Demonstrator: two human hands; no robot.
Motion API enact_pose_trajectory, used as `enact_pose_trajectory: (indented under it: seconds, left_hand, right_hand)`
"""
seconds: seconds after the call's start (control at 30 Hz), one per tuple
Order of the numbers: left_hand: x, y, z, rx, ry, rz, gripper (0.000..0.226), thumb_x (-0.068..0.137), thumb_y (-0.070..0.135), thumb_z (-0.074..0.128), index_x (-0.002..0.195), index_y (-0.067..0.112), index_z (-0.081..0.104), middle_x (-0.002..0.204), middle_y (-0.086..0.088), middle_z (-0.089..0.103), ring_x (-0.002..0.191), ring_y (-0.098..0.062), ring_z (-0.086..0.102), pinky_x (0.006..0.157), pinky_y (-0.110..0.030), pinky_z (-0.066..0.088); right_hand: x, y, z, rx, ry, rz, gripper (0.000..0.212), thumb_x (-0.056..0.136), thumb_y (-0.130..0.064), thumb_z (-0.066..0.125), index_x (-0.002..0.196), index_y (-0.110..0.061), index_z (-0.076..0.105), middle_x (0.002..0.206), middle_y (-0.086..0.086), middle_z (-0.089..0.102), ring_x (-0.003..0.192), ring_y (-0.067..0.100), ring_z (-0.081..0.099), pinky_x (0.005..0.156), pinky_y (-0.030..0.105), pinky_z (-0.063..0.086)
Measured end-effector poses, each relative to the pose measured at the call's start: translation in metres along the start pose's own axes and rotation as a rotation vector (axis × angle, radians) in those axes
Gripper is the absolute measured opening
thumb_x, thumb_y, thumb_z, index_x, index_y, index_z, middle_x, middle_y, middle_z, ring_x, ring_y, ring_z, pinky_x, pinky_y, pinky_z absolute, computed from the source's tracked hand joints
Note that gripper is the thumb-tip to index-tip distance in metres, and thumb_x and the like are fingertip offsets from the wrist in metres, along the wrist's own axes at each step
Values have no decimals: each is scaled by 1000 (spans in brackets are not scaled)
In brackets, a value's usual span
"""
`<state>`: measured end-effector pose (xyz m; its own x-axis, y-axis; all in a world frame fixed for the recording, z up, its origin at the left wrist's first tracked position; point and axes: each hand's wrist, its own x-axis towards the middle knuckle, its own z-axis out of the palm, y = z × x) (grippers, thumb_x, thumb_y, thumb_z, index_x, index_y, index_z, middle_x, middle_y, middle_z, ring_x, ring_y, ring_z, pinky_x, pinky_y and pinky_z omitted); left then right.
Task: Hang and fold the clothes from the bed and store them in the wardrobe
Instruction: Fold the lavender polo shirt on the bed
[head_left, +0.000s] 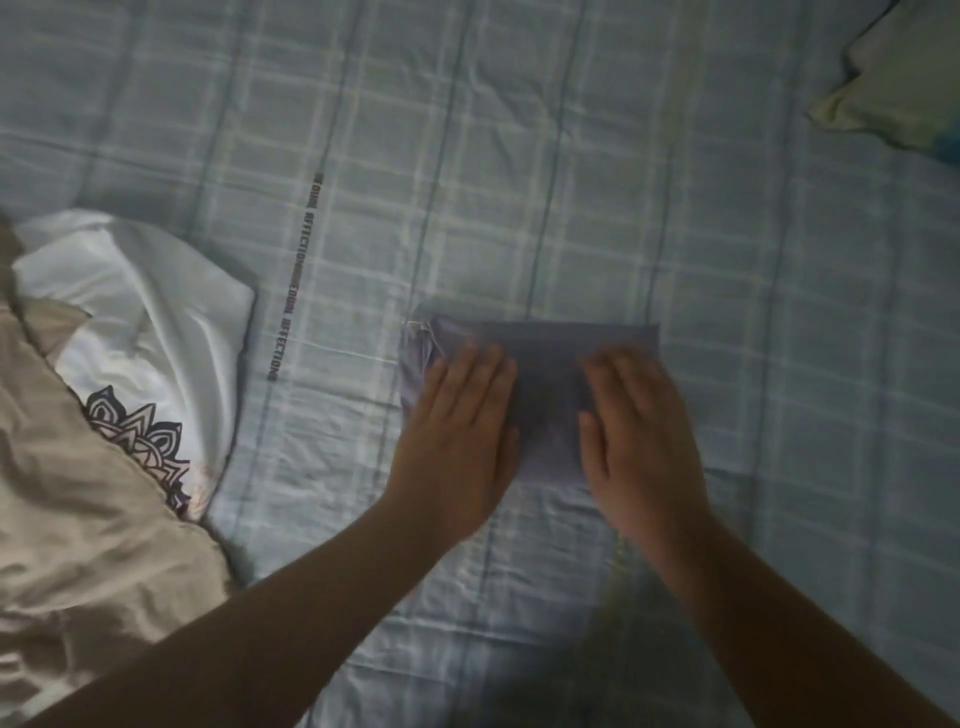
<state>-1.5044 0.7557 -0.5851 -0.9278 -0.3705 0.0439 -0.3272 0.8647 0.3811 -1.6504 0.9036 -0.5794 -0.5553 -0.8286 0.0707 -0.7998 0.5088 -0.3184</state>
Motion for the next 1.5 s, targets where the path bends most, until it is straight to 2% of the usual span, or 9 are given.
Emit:
enact_pose_trajectory:
  seconds: [0.23, 0.47, 0.6, 0.73, 1.03, 1.17, 1.3, 1.43, 1.5]
  left_hand:
    - [-9, -26, 36, 158, -120, -212, 72, 98, 52, 33, 156, 10, 26, 162, -13, 24, 151, -29, 18, 120, -52, 20]
    - [-6, -22, 26, 32, -58, -258, 64, 98, 44, 38, 154, 13, 33, 161, -12, 28, 150, -30, 21, 120, -50, 21]
    - [-8, -25, -4, -195, 157, -735, 58, 91, 42, 53, 142, 17, 41, 146, -11, 45, 134, -33, 42, 107, -48, 39]
    - [9, -36, -11, -387, -65, -1135, 65, 84, 63, 59, 123, 13, 48, 117, -6, 60, 109, -31, 58, 79, -36, 47]
    - [37, -44, -3, -681, -185, -1067, 47, 80, 53, 74, 97, 11, 65, 79, 4, 63, 72, -15, 62, 57, -25, 45]
    - [21, -39, -15, -980, -122, -985, 30, 81, 49, 76, 94, 22, 69, 82, 9, 76, 78, -13, 74, 60, -21, 57]
    - [-6, -12, -41, -1082, -102, -801, 45, 87, 52, 68, 120, 22, 66, 105, 10, 75, 95, -8, 72, 67, -20, 58]
    - [-31, 34, -90, -1181, -86, -737, 54, 90, 51, 65, 134, 20, 57, 119, 3, 72, 107, -16, 69, 76, -28, 59]
    - [-43, 59, -121, -1332, -93, -725, 54, 92, 47, 65, 137, 19, 54, 126, -2, 69, 115, -22, 66, 87, -39, 57]
  right_hand:
    - [-4, 17, 35, -140, -191, 173, 69, 99, -43, 32, 154, -2, 25, 160, 18, 25, 149, 33, 24, 119, 50, 23]
    - [0, 20, 27, 123, -63, 202, 60, 97, -34, 36, 144, 1, 44, 150, 21, 42, 140, 36, 39, 117, 49, 27]
    - [0, 24, 7, 317, 165, 489, 44, 94, -23, 49, 129, 3, 55, 127, 22, 58, 120, 39, 53, 108, 45, 39]
    - [8, 30, 6, 253, -53, 772, 39, 96, -38, 51, 115, -4, 56, 109, 19, 63, 102, 39, 59, 86, 45, 50]
    - [22, 41, 9, 473, -179, 939, 40, 96, -45, 54, 90, -7, 62, 82, 8, 63, 83, 34, 65, 65, 34, 43]
    - [12, 38, -4, 595, -95, 874, 46, 100, -42, 47, 88, 0, 60, 80, 13, 62, 62, 19, 55, 55, 29, 39]
    - [-15, 31, -38, 706, 14, 800, 34, 102, -37, 45, 97, -6, 59, 87, 5, 63, 73, 13, 58, 66, 30, 44]
    - [-49, 17, -108, 877, 64, 720, 21, 103, -32, 47, 93, -20, 61, 80, -10, 65, 67, -6, 59, 55, 9, 43]
    - [-65, 9, -152, 1016, 32, 680, 17, 102, -37, 49, 98, -29, 64, 91, -11, 71, 83, 0, 67, 68, 17, 53]
